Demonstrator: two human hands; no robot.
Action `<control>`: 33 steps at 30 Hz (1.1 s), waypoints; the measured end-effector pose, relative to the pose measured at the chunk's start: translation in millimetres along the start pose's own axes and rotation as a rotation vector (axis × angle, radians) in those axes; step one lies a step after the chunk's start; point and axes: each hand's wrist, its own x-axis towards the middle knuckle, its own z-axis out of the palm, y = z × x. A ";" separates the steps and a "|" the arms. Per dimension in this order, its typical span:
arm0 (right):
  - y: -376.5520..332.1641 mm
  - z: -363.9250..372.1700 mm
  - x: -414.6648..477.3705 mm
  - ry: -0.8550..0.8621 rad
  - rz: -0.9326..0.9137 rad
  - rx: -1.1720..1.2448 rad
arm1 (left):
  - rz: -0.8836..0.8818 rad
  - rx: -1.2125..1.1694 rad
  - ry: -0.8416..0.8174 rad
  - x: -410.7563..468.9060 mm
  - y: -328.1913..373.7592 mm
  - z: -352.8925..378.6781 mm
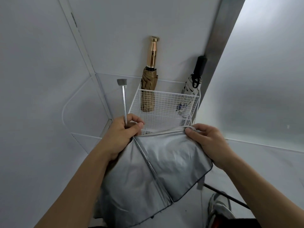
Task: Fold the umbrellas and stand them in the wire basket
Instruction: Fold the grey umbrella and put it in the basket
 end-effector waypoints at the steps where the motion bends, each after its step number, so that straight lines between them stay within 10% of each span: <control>1: -0.6 1.0 -0.2 -0.050 0.051 0.034 | 0.000 -0.030 -0.007 -0.5 0.5 1.2; 11: -1.5 14.3 -3.3 -0.216 0.143 -0.004 | 0.114 -0.169 0.293 3.7 0.2 15.0; 15: 5.6 6.6 5.9 0.134 0.065 -0.112 | 0.108 -0.126 0.324 7.5 -0.8 17.8; 19: 5.2 9.3 -5.1 0.440 -0.389 -0.514 | 0.045 -0.057 0.538 11.9 -4.3 17.8; 22: 9.1 30.7 -26.0 0.219 -0.552 -0.546 | 0.009 -0.117 0.649 14.7 -3.9 14.8; 27: 29.7 62.6 -36.9 -0.333 -0.179 -0.775 | -0.013 -0.280 0.688 8.9 4.8 20.4; 33: 34.1 62.1 -28.1 -0.303 -0.096 -0.785 | -0.132 -0.613 0.544 -1.9 19.2 24.7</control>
